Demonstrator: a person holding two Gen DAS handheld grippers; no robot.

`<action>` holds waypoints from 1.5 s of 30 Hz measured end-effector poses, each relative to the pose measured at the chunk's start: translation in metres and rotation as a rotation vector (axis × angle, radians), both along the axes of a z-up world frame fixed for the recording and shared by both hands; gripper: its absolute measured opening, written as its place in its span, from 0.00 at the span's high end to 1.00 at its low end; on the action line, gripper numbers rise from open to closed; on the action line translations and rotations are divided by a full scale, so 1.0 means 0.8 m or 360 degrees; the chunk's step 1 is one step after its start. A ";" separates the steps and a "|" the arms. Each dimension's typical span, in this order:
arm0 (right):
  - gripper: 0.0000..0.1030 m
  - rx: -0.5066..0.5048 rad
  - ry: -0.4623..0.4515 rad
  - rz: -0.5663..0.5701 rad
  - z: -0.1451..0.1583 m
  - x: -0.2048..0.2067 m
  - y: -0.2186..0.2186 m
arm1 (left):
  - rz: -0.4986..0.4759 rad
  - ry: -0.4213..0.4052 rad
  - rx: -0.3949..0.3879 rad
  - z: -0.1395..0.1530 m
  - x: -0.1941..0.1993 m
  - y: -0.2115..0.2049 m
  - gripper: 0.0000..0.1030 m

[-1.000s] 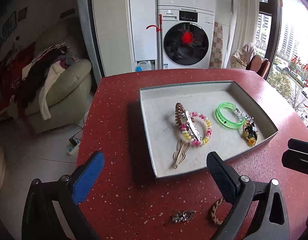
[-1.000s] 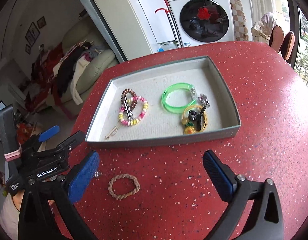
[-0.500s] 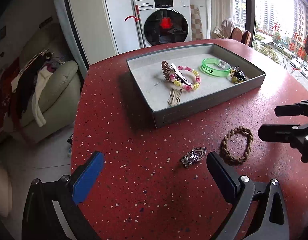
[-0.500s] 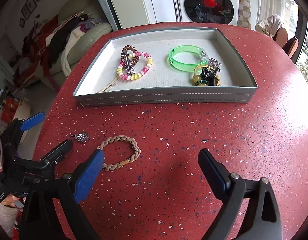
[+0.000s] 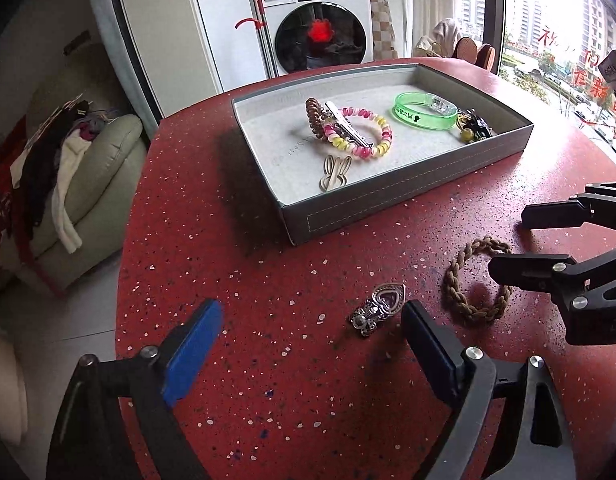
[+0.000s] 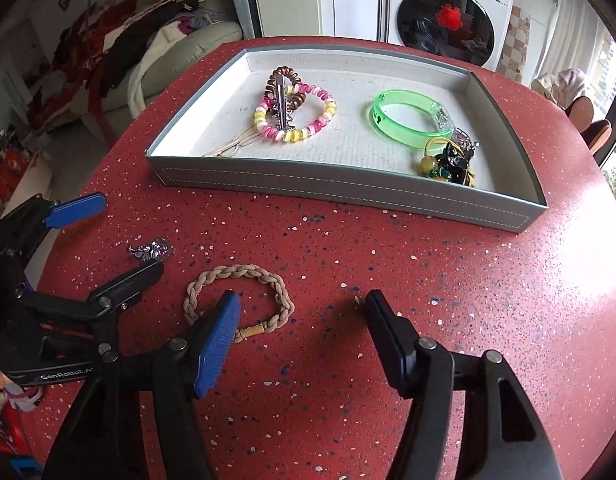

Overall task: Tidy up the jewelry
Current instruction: 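Grasp the braided brown bracelet with the right tool while the left tool grasps the silver heart pendant, then carry the braided bracelet with the right tool while the left tool carries the heart pendant to the tray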

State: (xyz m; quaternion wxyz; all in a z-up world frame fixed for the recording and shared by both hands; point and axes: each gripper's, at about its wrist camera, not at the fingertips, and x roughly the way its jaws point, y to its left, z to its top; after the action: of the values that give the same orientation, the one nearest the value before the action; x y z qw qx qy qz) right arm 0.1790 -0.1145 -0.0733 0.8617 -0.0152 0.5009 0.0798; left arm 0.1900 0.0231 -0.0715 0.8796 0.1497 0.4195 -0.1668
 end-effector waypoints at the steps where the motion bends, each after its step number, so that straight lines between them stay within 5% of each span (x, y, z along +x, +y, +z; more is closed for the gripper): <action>1: 0.36 -0.0020 -0.0003 0.0009 0.000 0.000 0.001 | -0.0003 -0.0004 -0.0004 0.000 0.000 -0.001 0.00; 15: 0.56 -0.0092 -0.0009 0.0133 0.002 -0.001 0.015 | -0.0141 -0.0002 0.0000 0.004 -0.010 -0.017 0.28; 24: 0.91 -0.0076 -0.0003 0.0170 0.005 -0.007 0.027 | -0.0234 0.0046 -0.0021 0.005 -0.020 -0.030 0.68; 45: 0.92 0.0108 -0.0131 -0.0008 0.041 -0.032 -0.031 | -0.0020 0.0070 -0.0270 0.034 -0.021 -0.007 0.68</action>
State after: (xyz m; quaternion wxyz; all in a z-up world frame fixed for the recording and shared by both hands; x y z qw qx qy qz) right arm 0.1532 -0.1396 -0.0403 0.8818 0.0120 0.4621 0.0939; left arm 0.1733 0.0173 -0.0445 0.8787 0.0737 0.4220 -0.2106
